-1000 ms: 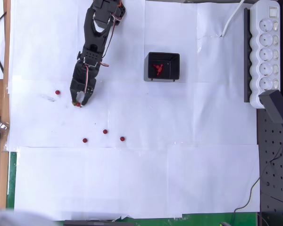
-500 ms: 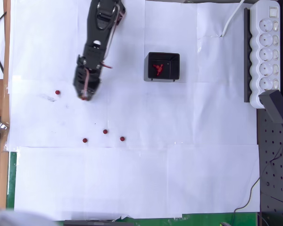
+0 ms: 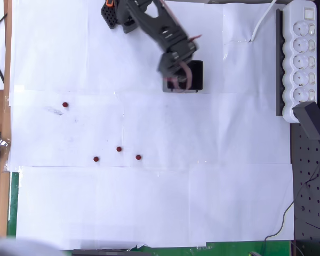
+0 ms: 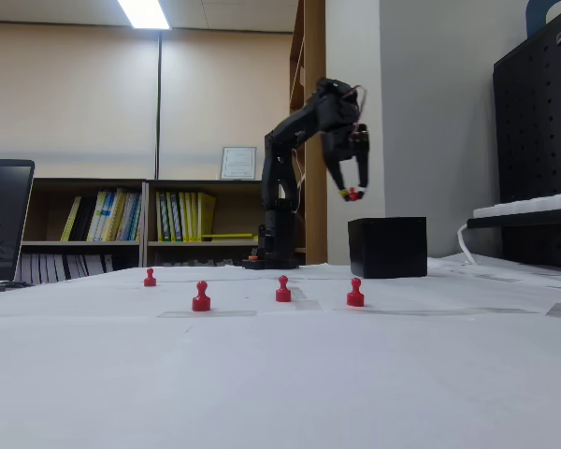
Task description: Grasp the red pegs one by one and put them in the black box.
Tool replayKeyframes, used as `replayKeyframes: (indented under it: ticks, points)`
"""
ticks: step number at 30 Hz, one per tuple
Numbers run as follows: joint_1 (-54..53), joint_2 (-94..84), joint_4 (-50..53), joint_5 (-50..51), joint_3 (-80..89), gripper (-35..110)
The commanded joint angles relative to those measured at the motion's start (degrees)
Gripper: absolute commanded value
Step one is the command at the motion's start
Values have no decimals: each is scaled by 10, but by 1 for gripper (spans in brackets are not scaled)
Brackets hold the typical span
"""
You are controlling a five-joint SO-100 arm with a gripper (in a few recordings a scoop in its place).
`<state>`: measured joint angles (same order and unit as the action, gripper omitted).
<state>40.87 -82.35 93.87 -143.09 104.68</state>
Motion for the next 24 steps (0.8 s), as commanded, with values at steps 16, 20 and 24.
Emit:
replayKeyframes:
  ticks: [16, 20, 24]
  points:
    - [6, -42, -159, 5, -147, 13]
    - [3, -34, -149, 9, -145, 19]
    - [-2, 43, -147, 8, -148, 21]
